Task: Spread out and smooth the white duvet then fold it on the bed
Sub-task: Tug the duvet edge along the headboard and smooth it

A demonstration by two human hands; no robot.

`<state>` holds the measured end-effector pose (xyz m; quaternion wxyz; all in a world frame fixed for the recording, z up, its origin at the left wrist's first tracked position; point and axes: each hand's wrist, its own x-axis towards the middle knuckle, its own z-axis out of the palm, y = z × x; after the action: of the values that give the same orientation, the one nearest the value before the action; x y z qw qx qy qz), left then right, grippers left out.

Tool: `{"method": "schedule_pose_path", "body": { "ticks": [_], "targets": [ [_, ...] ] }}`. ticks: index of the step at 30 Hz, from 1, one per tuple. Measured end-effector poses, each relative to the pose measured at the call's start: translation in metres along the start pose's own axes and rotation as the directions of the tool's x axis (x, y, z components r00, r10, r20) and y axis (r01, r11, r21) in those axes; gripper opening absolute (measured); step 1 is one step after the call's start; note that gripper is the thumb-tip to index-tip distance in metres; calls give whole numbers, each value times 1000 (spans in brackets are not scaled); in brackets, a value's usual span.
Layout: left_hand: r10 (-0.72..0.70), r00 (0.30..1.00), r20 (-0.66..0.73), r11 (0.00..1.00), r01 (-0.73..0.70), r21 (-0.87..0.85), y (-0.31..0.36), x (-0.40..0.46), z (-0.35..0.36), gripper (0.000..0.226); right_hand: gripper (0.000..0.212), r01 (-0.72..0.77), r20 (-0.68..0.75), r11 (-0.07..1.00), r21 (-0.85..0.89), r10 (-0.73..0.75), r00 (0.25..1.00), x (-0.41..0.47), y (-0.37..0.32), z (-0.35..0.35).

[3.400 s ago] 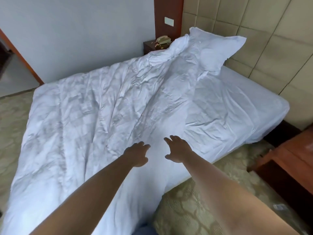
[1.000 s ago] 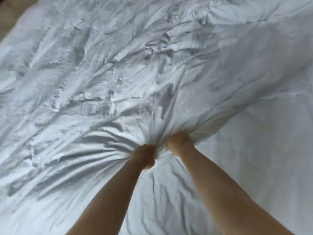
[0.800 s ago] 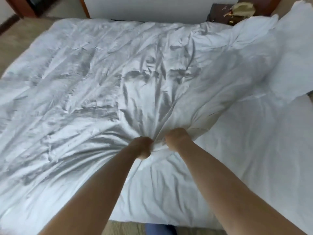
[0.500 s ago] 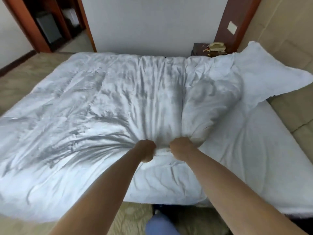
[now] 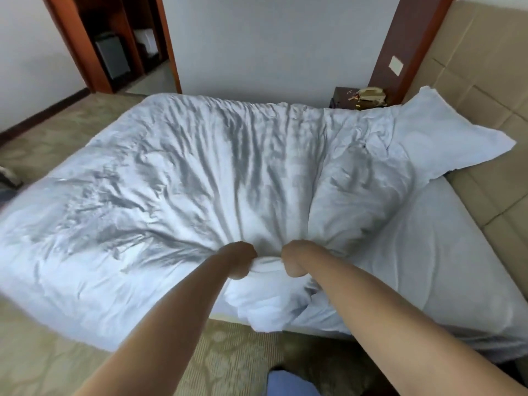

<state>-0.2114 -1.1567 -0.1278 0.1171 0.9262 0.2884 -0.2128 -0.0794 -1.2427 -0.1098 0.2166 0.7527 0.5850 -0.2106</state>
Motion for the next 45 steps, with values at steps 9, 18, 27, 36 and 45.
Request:
{"method": "schedule_pose_path", "body": {
  "ticks": [9, 18, 27, 36, 45],
  "targets": [
    [-158, 795, -585, 981, 196, 3, 4, 37, 53, 35, 10, 99, -12, 927, 361, -102, 995, 58, 39, -2],
    [-294, 900, -321, 955, 262, -140, 16, 74, 91, 125, 15, 67, -2, 728, 683, -90, 996, 112, 51, 11],
    [-227, 971, 79, 949, 239, -207, 46, 35, 65, 33, 18, 2, -16, 923, 386, 4, 1000, 50, 34, 42],
    [-68, 994, 88, 993, 76, -90, 83, -55, 19, 24, 26, -104, -260, 986, 129, 135, 956, -61, 13, 30],
    [-28, 983, 179, 999, 30, -11, 90, -109, 25, 19, 18, -110, -188, 979, 172, 142, 972, -114, -14, 48]
  ]
}}
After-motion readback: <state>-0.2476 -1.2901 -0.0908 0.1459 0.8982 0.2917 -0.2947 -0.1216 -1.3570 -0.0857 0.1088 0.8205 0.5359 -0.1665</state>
